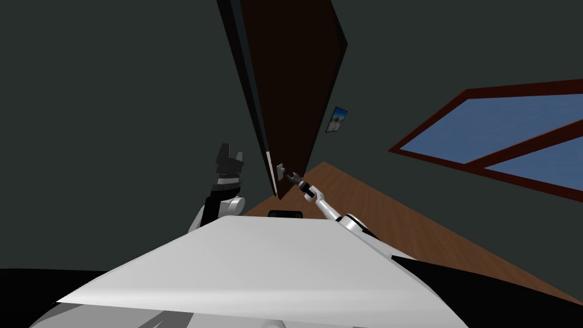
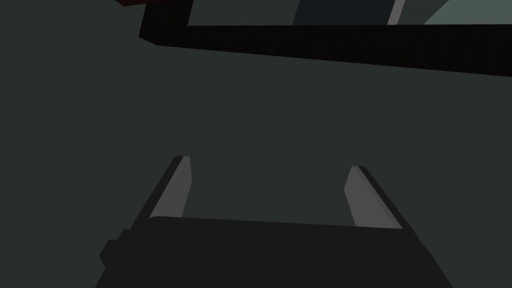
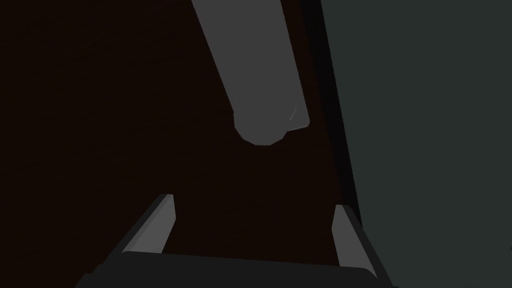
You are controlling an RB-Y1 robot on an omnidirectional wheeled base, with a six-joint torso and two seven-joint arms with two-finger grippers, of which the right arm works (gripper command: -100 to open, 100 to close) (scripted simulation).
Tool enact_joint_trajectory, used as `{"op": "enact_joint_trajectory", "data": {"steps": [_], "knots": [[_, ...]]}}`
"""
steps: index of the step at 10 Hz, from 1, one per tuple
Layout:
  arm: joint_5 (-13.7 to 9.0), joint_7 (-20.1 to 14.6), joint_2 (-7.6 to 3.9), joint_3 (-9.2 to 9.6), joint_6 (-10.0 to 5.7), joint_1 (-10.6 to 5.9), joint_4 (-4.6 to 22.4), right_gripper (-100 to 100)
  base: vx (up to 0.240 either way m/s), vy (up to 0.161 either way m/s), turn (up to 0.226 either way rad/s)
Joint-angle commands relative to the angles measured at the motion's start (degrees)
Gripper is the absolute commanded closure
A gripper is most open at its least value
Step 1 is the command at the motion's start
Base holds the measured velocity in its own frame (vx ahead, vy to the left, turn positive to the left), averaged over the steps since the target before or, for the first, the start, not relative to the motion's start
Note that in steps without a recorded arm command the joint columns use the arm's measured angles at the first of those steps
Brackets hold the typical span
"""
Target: Pull the door open
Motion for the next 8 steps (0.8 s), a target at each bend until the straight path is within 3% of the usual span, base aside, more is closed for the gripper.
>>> {"op": "enact_joint_trajectory", "data": {"steps": [1,8], "knots": [[1.6,2.9,-0.60,0.20,-0.65,0.30,-0.3,-100,-0.002,-0.026,-0.030],[6.0,11.3,-2.51,0.84,-2.25,1.33,-1.5,-100,-0.002,-0.020,-0.019]]}}
